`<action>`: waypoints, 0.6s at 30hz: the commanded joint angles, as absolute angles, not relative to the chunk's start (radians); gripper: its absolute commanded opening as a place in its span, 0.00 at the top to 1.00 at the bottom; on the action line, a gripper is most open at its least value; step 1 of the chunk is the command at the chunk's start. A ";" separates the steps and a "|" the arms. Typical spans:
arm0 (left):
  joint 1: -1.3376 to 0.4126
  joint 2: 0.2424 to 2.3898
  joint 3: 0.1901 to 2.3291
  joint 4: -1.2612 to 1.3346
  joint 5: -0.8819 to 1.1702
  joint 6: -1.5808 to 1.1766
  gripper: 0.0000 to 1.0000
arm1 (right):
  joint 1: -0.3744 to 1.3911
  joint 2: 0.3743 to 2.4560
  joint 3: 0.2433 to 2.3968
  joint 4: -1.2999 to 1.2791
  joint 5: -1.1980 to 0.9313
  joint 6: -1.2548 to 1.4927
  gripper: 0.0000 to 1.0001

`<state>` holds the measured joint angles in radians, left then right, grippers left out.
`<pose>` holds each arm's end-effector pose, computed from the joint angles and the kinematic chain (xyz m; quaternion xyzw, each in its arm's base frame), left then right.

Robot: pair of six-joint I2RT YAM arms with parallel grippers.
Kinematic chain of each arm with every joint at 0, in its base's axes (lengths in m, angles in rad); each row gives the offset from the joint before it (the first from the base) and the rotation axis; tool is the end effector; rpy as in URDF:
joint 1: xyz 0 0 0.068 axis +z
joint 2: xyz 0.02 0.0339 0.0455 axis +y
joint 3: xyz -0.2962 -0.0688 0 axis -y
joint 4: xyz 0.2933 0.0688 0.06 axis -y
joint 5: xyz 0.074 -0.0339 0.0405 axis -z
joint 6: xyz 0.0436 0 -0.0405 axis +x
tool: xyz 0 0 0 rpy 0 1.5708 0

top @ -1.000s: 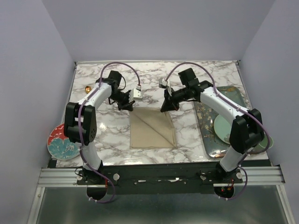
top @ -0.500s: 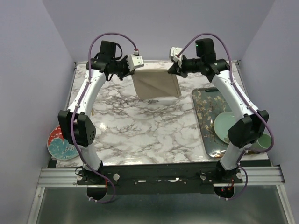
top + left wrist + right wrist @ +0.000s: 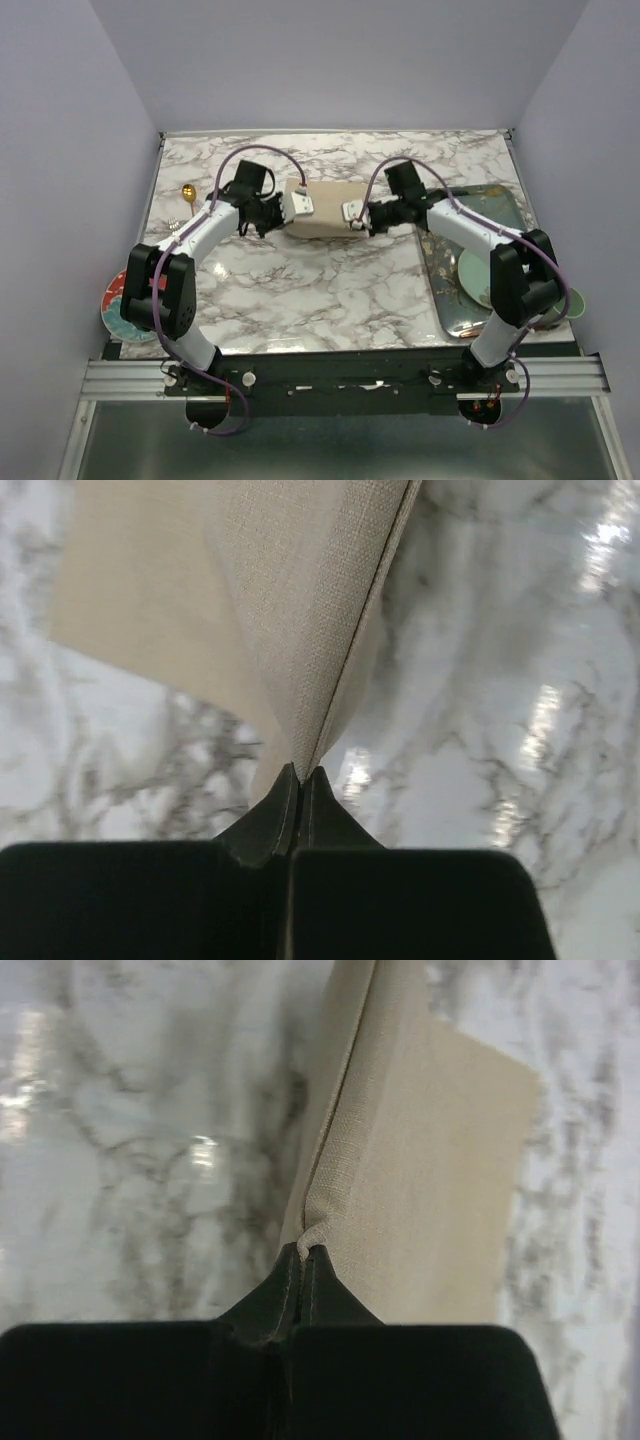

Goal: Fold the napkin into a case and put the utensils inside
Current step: Turn over the upper triangle folded napkin at the center of the board.

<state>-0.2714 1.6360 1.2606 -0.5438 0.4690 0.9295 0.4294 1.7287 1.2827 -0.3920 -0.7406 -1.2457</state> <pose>0.3826 -0.1269 0.2676 0.5820 0.7183 -0.1077 0.3657 0.3770 0.2050 0.2547 -0.7334 0.4862 0.1776 0.4406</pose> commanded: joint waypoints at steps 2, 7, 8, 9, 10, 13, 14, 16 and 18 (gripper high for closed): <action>-0.301 1.511 1.005 -0.497 0.376 0.945 1.00 | 0.532 1.600 1.045 -0.319 -0.692 -1.313 1.00; -0.305 1.444 0.910 -0.500 0.371 0.920 1.00 | 0.597 1.563 0.963 -0.319 -0.669 -1.281 0.99; -0.307 1.434 0.887 -0.506 0.374 0.919 1.00 | 0.615 1.559 0.953 -0.319 -0.663 -1.279 1.00; -0.308 1.428 0.876 -0.512 0.377 0.917 1.00 | 0.623 1.555 0.936 -0.319 -0.660 -1.279 1.00; -0.311 1.414 0.865 -0.515 0.377 0.916 1.00 | 0.630 1.554 0.930 -0.319 -0.655 -1.278 0.99; -0.314 1.396 0.827 -0.528 0.391 0.913 1.00 | 0.653 1.555 0.917 -0.321 -0.644 -1.266 0.99; -0.319 1.388 0.807 -0.538 0.393 0.914 1.00 | 0.664 1.554 0.916 -0.321 -0.640 -1.259 1.00; -0.327 1.371 0.786 -0.545 0.396 0.933 1.00 | 0.678 1.549 0.905 -0.325 -0.637 -1.243 1.00; -0.336 1.359 0.753 -0.557 0.399 0.945 0.99 | 0.704 1.539 0.893 -0.328 -0.627 -1.232 0.99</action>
<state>-0.3244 1.4055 0.8093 -0.5148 0.4263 0.9199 0.6659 1.5650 0.9302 -0.3065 -0.6807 -1.2705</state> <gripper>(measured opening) 0.015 0.016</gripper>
